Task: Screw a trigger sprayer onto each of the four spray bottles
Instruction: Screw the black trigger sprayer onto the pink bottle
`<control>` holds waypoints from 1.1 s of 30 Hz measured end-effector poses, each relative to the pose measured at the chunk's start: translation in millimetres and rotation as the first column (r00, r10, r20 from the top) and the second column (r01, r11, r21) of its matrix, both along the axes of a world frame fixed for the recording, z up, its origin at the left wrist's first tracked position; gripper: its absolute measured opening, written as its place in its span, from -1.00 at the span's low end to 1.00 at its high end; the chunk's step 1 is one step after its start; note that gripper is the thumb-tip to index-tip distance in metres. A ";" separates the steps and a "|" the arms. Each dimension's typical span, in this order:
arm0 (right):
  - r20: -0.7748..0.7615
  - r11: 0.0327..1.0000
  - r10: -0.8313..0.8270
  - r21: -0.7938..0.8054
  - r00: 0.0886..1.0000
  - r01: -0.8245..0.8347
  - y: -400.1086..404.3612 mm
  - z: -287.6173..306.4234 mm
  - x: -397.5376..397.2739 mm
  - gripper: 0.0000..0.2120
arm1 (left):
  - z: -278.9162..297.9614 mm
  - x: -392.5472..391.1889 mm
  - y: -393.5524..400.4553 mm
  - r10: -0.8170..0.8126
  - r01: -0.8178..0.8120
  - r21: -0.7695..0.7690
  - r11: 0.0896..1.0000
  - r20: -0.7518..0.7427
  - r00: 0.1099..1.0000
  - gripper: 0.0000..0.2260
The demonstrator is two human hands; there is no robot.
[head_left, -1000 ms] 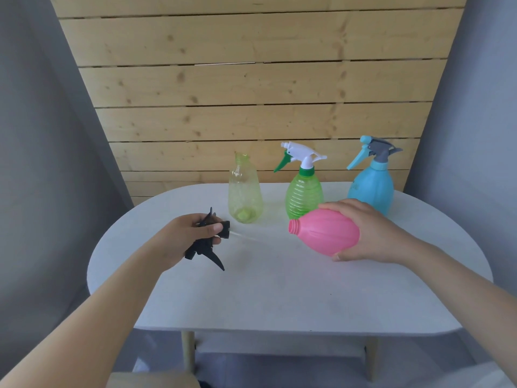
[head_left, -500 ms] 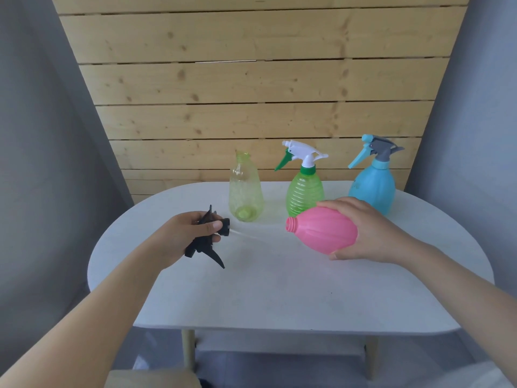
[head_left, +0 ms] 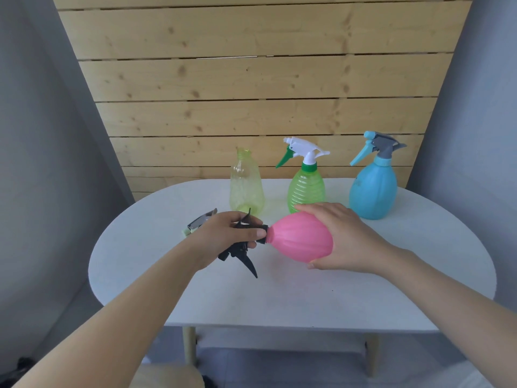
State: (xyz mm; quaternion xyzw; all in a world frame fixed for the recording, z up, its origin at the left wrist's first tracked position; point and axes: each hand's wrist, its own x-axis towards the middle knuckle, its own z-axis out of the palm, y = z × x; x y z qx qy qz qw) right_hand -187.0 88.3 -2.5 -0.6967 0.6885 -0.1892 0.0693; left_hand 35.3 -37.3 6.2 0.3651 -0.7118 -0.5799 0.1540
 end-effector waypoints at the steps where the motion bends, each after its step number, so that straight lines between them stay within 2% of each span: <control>1: 0.016 1.000 -0.023 -0.003 1.000 0.023 0.1 1.3 0.6 -0.06 | 1.1 -2.0 1.7 0.006 -0.006 -0.012 1.000 0.011 1.000 -0.83; 5: 0.150 0.999 -0.031 0.040 0.988 0.025 2.3 7.9 -1.4 -0.21 | 5.7 -4.2 4.1 -0.022 0.021 -0.051 0.998 -0.017 1.000 -0.84; 9: 0.446 0.985 -0.017 0.163 0.895 -0.062 5.8 17.3 -2.7 -0.38 | 5.2 -4.3 6.0 -0.077 0.078 -0.123 0.989 0.016 0.997 -0.81; 11: 0.588 0.965 -0.057 0.241 0.807 -0.107 6.5 20.4 -4.8 -0.47 | 4.1 -4.0 5.5 -0.099 0.101 -0.113 0.988 0.022 0.995 -0.79; 14: 0.759 0.918 -0.198 0.365 0.620 -0.154 7.5 17.9 -8.5 -0.61 | 3.1 -4.8 3.8 -0.149 0.149 -0.079 0.986 0.011 0.989 -0.77; 18: 0.818 0.856 -0.381 0.488 0.431 -0.169 4.7 11.1 -12.3 -0.54 | 0.0 -6.9 0.2 -0.171 0.172 0.039 0.984 -0.032 0.985 -0.79; 22: 0.882 0.895 -0.389 0.430 0.265 -0.119 0.3 8.9 -17.1 -0.45 | -0.7 -5.3 -6.2 -0.092 0.097 0.114 0.989 -0.055 0.994 -0.72; 25: 0.959 0.964 -0.229 0.247 0.168 -0.096 -1.1 10.9 -21.7 -0.41 | -2.5 -3.3 -9.7 0.050 -0.038 0.158 0.987 -0.073 0.996 -0.59; 27: 0.975 0.982 -0.142 0.160 0.169 -0.103 -0.6 12.6 -23.6 -0.43 | -2.4 -1.3 -10.7 0.073 -0.055 0.172 0.983 -0.101 0.992 -0.60; 29: 0.950 0.977 -0.159 0.191 0.269 -0.098 -0.3 12.9 -25.2 -0.49 | -0.8 0.9 -9.2 0.027 -0.007 0.145 0.989 -0.138 0.990 -0.59; 30: 0.919 0.962 -0.217 0.258 0.330 -0.087 -0.1 12.3 -25.4 -0.44 | -0.5 1.4 -8.3 0.000 0.022 0.134 0.991 -0.162 0.987 -0.58; 33: 0.761 0.851 -0.417 0.518 0.497 -0.080 0.4 7.3 -26.1 -0.04 | -0.8 0.7 -4.3 -0.043 0.064 0.116 0.991 -0.173 0.984 -0.75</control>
